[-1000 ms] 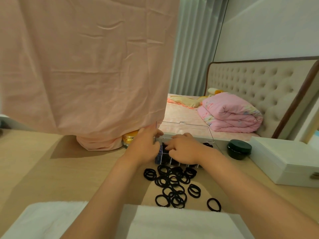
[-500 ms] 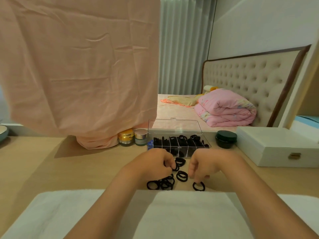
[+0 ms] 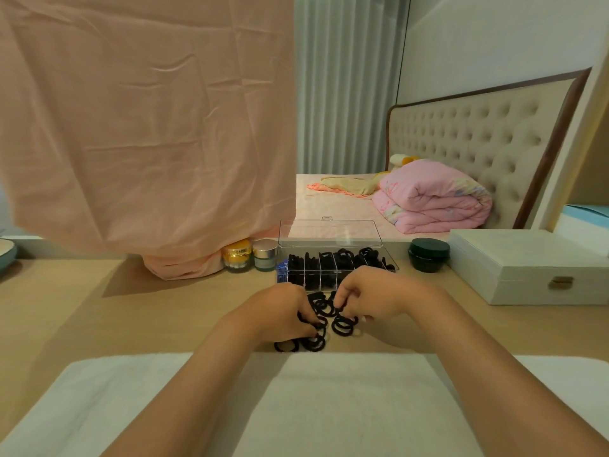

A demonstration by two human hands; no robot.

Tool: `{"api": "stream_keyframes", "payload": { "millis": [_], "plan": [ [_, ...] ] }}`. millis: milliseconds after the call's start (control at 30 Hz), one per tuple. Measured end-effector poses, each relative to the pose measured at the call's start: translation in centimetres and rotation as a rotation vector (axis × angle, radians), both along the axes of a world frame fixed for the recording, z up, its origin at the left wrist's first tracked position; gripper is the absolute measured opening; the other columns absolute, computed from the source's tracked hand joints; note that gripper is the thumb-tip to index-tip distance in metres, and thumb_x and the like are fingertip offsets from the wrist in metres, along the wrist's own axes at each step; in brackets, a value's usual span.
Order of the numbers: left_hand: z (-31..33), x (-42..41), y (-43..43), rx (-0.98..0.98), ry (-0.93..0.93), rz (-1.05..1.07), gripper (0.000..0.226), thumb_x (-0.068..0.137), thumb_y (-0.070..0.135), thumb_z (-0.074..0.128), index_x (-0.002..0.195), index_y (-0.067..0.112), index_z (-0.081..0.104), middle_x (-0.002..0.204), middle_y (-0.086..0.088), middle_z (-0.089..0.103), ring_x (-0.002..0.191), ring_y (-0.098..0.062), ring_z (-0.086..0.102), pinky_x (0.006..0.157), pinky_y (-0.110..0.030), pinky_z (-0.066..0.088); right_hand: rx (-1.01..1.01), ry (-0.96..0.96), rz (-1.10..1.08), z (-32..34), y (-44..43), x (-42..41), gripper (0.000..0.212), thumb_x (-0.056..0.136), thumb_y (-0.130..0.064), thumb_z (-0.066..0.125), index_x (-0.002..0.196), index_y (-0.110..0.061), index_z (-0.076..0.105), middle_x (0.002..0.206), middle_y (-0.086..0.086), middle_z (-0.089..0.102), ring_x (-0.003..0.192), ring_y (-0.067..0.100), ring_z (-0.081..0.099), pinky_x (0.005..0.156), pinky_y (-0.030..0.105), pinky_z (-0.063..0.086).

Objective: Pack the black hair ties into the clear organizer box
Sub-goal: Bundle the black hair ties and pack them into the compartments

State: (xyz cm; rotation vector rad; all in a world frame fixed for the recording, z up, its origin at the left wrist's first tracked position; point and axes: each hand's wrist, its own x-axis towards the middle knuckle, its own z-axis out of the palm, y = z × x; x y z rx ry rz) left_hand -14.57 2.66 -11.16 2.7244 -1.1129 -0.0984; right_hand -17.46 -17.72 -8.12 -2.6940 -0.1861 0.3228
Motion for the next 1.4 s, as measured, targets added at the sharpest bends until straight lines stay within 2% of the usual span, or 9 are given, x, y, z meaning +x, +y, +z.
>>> {"api": "stream_keyframes", "payload": {
  "millis": [167, 333, 533, 633, 733, 967, 1100, 1267, 1400],
  "plan": [
    [-0.2, 0.2, 0.0, -0.095, -0.003, 0.037, 0.003, 0.089, 0.03, 0.07, 0.085, 0.031, 0.07, 0.1, 0.017, 0.052, 0.096, -0.007, 0.055, 0.084, -0.025, 0.052, -0.094, -0.051, -0.019, -1.5, 1.1, 0.0, 0.026, 0.093, -0.019, 0.071, 0.118, -0.023, 0.074, 0.101, -0.014, 0.065, 0.1, 0.011, 0.064, 0.085, 0.025, 0.05],
    [1.0, 0.0, 0.6, -0.425, 0.28, 0.143, 0.011, 0.098, 0.028, 0.061, 0.087, 0.028, 0.063, 0.083, 0.01, 0.066, 0.074, -0.002, 0.06, 0.069, -0.015, 0.043, -0.147, -0.041, -0.02, -1.7, 1.3, 0.4, 0.014, 0.092, -0.017, 0.071, 0.104, -0.016, 0.077, 0.107, 0.0, 0.074, 0.102, 0.018, 0.068, 0.094, 0.034, 0.057],
    [2.0, 0.7, 2.6, -0.52, 0.458, 0.195, 0.01, 0.096, 0.014, 0.064, 0.101, 0.017, 0.071, 0.083, 0.007, 0.073, 0.072, -0.002, 0.068, 0.069, -0.017, 0.051, 0.039, -0.06, -0.001, -0.6, 1.0, 0.0, 0.012, 0.093, -0.01, 0.068, 0.102, -0.017, 0.074, 0.09, -0.001, 0.074, 0.071, 0.007, 0.07, 0.056, 0.016, 0.052],
    [2.5, 0.9, 3.7, -0.492, 0.578, 0.183, 0.015, 0.093, 0.01, 0.067, 0.102, 0.015, 0.078, 0.088, 0.004, 0.078, 0.083, -0.007, 0.072, 0.08, -0.022, 0.058, 0.214, 0.01, 0.042, -0.2, 1.6, -0.3, 0.021, 0.095, -0.008, 0.067, 0.113, -0.017, 0.075, 0.09, 0.001, 0.076, 0.063, 0.006, 0.071, 0.056, 0.021, 0.055],
    [2.7, 0.8, 4.0, -0.276, 0.529, 0.174, 0.018, 0.09, 0.014, 0.071, 0.102, 0.022, 0.08, 0.088, 0.012, 0.078, 0.086, -0.006, 0.071, 0.087, -0.025, 0.058, 0.172, 0.059, 0.083, -0.8, 2.9, -0.3, 0.021, 0.096, -0.011, 0.066, 0.109, -0.02, 0.078, 0.094, 0.005, 0.079, 0.069, 0.012, 0.071, 0.061, 0.025, 0.059],
    [2.3, 0.4, 2.6, 0.147, 0.266, 0.243, 0.023, 0.088, 0.025, 0.073, 0.111, 0.024, 0.073, 0.1, 0.011, 0.063, 0.09, -0.01, 0.056, 0.068, -0.019, 0.039, -0.078, 0.012, 0.064, -2.1, 4.5, -0.2, 0.015, 0.093, -0.018, 0.069, 0.106, -0.019, 0.077, 0.107, -0.001, 0.073, 0.101, 0.021, 0.068, 0.095, 0.036, 0.057],
    [1.9, 0.3, 2.2, 0.159, 0.218, 0.224, 0.021, 0.092, 0.024, 0.068, 0.112, 0.022, 0.071, 0.101, 0.008, 0.059, 0.089, -0.011, 0.053, 0.068, -0.019, 0.037, -0.091, 0.031, 0.081, -1.6, 4.4, -0.5, 0.013, 0.094, -0.018, 0.066, 0.102, -0.014, 0.076, 0.104, 0.005, 0.075, 0.096, 0.023, 0.071, 0.09, 0.035, 0.059],
    [2.6, 1.5, 4.3, -0.063, 0.211, 0.236, 0.011, 0.094, 0.019, 0.065, 0.091, 0.03, 0.063, 0.085, 0.013, 0.064, 0.071, -0.002, 0.058, 0.061, -0.015, 0.039, 0.19, -0.017, 0.004, -1.3, 4.1, -0.4, 0.031, 0.097, 0.0, 0.057, 0.116, -0.02, 0.07, 0.094, 0.001, 0.075, 0.075, 0.017, 0.076, 0.057, 0.024, 0.056],
    [2.1, 2.2, 5.2, -0.226, 0.181, 0.289, 0.018, 0.095, 0.014, 0.063, 0.107, 0.024, 0.072, 0.084, 0.014, 0.067, 0.074, -0.001, 0.059, 0.065, -0.015, 0.042, 0.184, -0.096, -0.015, -1.7, 4.9, 0.6, 0.031, 0.098, -0.005, 0.059, 0.117, -0.021, 0.077, 0.105, -0.001, 0.076, 0.088, 0.013, 0.072, 0.077, 0.024, 0.06]
  ]
}}
